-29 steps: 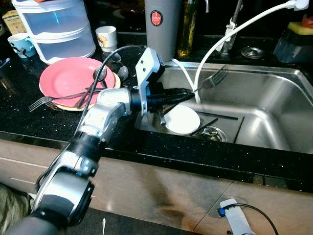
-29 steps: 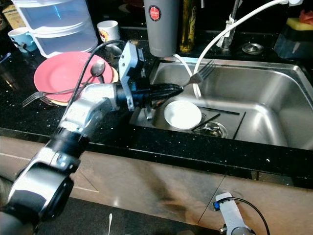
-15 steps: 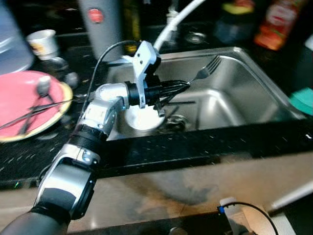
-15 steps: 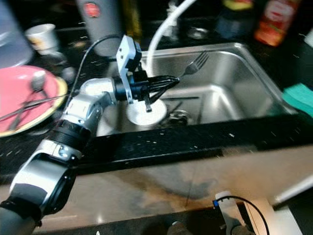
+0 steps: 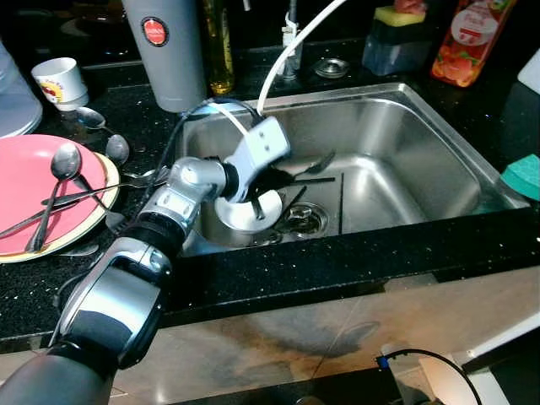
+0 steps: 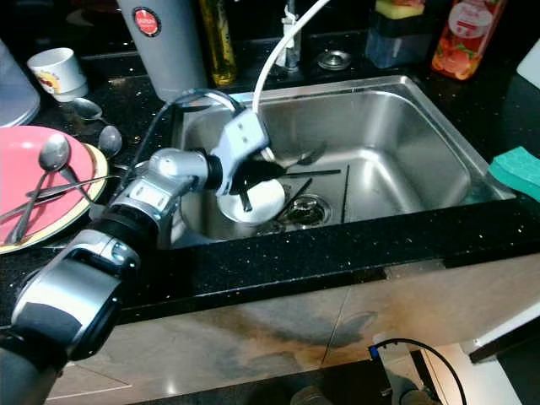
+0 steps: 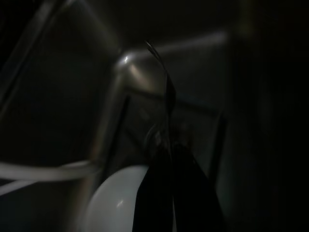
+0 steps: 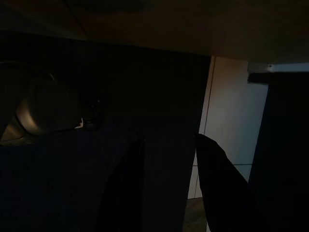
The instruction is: Kitchen organization
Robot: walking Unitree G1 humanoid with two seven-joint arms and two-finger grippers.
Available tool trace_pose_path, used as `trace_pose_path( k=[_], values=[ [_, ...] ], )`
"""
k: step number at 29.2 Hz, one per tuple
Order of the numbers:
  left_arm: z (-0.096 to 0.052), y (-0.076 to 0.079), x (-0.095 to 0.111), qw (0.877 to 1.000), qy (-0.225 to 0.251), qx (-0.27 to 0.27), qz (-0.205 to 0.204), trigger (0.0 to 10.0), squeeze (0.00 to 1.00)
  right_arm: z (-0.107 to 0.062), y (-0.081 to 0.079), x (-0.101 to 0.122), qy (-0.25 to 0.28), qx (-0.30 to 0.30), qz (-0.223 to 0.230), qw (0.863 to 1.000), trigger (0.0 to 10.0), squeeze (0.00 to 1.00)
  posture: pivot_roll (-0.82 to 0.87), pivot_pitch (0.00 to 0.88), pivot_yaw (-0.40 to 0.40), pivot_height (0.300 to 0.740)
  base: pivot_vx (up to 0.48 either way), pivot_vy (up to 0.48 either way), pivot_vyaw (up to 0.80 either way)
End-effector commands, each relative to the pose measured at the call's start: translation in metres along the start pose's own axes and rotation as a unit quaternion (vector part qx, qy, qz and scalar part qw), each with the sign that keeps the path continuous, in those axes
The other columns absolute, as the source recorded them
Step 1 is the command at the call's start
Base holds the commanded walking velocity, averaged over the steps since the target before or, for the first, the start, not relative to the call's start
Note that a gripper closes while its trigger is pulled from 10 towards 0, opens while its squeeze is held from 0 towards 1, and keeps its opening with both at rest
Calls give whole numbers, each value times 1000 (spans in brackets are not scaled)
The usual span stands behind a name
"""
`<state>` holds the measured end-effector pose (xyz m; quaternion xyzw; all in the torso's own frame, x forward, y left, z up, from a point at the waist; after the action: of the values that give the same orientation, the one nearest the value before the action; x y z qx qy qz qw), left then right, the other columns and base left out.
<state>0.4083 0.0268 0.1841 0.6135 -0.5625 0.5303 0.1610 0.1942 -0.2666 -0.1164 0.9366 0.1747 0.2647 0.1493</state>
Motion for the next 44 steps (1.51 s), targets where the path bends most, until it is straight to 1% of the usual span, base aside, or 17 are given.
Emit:
trace_pose_path(
  k=[1,10,11,13,21,24,28,29,30,31,32,33,35,36,37,42,44],
  values=[
    [-3,-6,-2,999,-19,9,30,10000,0,-1,-4,-5,-4,3,-1,1000,10000,0,-101,87,85,740,0,0,0],
    [4,-7,-8,996,-53,19,68,10000,0,-2,-5,-8,-5,1,1,1000,10000,0,-122,113,105,740,0,0,0],
    [5,-7,-6,996,-49,19,70,10000,941,-2,-6,-8,-5,1,1,1000,10000,0,-125,117,107,740,0,0,0],
    [7,-6,-3,996,-44,18,70,10000,1000,-2,-6,-8,-5,1,2,1000,10000,0,-125,116,110,740,0,0,0],
    [7,-13,35,995,44,33,81,10000,1000,-1,-6,-7,-3,-1,4,1000,10000,0,-121,112,106,740,0,0,0],
    [-16,-35,87,982,163,63,70,10000,1000,-1,-5,-4,-1,-1,5,1000,10000,0,-106,100,98,740,0,0,0],
    [-35,-48,111,969,225,82,53,10000,1000,-1,-4,-3,-1,-1,5,1000,10000,0,-98,93,93,740,0,0,0],
    [-44,-53,117,965,236,95,62,10000,0,0,-4,-2,-1,-1,4,1000,10000,0,-94,88,90,740,0,0,0],
    [-50,-56,120,962,243,104,68,10000,0,0,-4,-2,0,-1,4,1000,10000,0,-92,87,88,740,0,0,0],
    [-50,-56,120,962,243,104,68,10000,0,0,-4,-2,0,-1,4,1000,10000,0,-92,87,88,740,0,0,0],
    [-62,-64,118,959,213,139,127,10000,0,0,-4,-1,0,-1,3,1000,10000,0,-83,79,79,740,0,0,0],
    [-62,-64,118,959,213,139,127,10000,0,0,-4,-1,0,-1,3,1000,10000,0,-83,79,79,740,0,0,0],
    [-74,-69,100,952,135,165,219,10000,0,0,-3,0,0,-1,3,1000,10000,0,-73,70,73,740,0,0,0],
    [-74,-69,100,952,135,165,219,10000,0,0,-3,0,0,-1,3,1000,10000,0,-73,70,73,740,0,0,0],
    [-79,-70,90,948,101,166,252,10000,0,0,-3,0,0,-1,3,1000,10000,0,-73,70,73,740,0,0,0],
    [-107,-57,73,955,68,122,262,10000,0,0,-2,2,0,-2,3,1000,10000,0,-57,59,64,740,0,0,0],
    [-129,-47,60,961,26,79,262,10000,0,1,-2,2,-1,-1,3,1000,10000,0,-47,51,59,740,0,0,0]
  ],
)
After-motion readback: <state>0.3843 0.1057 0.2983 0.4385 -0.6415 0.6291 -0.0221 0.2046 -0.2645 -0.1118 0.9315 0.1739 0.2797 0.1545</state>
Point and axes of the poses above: a point about 5 cm out from each wrist's last joint towards the gripper, its own z axis pointing out of the wrist towards the gripper, its own x axis along the axis of the wrist's last joint, y = z × x, the point moved 5 cm from there along z, pointing out of the wrist towards the gripper, and after that the axes turned 7 degrees about -z, right-handed, at the moved point
